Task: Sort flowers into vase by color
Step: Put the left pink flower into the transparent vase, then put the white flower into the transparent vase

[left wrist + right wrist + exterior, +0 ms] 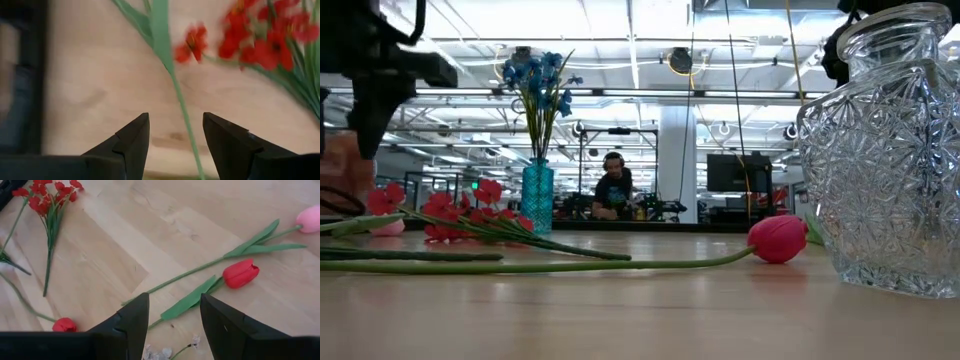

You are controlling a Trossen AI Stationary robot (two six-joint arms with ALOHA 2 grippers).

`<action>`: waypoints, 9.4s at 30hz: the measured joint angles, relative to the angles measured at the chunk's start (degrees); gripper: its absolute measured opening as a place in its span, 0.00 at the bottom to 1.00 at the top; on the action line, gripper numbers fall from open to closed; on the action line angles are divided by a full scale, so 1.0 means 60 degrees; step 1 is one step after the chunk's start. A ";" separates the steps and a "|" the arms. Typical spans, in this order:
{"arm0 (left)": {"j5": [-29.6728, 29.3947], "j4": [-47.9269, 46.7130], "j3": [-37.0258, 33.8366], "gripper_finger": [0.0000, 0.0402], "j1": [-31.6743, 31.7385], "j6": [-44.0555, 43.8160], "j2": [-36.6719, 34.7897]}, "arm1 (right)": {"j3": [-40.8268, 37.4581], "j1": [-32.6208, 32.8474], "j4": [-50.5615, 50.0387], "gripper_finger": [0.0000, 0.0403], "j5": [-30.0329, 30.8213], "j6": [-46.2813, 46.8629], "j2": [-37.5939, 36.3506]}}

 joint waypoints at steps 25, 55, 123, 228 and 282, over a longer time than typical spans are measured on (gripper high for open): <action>-0.0007 0.4065 -0.2840 0.48 0.0149 -0.0479 0.0039 | 0.0000 -0.0007 0.0497 0.42 0.0007 0.0164 0.0463; -0.0087 0.3277 -0.2754 0.02 -0.0017 0.1354 -0.0053 | 0.0000 0.0002 0.0835 0.42 0.0042 0.0301 0.0463; -0.5861 1.7574 0.6413 0.00 -0.0177 2.1543 0.7512 | -0.0004 0.0022 -0.0022 0.42 -0.1457 -0.1880 0.0459; -0.5678 0.8084 -0.3492 0.19 -0.1224 1.4842 -0.4296 | 0.2677 0.7048 -0.2778 0.24 -0.0756 1.3493 0.5574; -0.5486 0.8883 -0.3483 0.19 -0.1220 1.4819 -0.4281 | 0.2648 0.8921 -0.5253 0.01 0.3626 1.3946 0.5285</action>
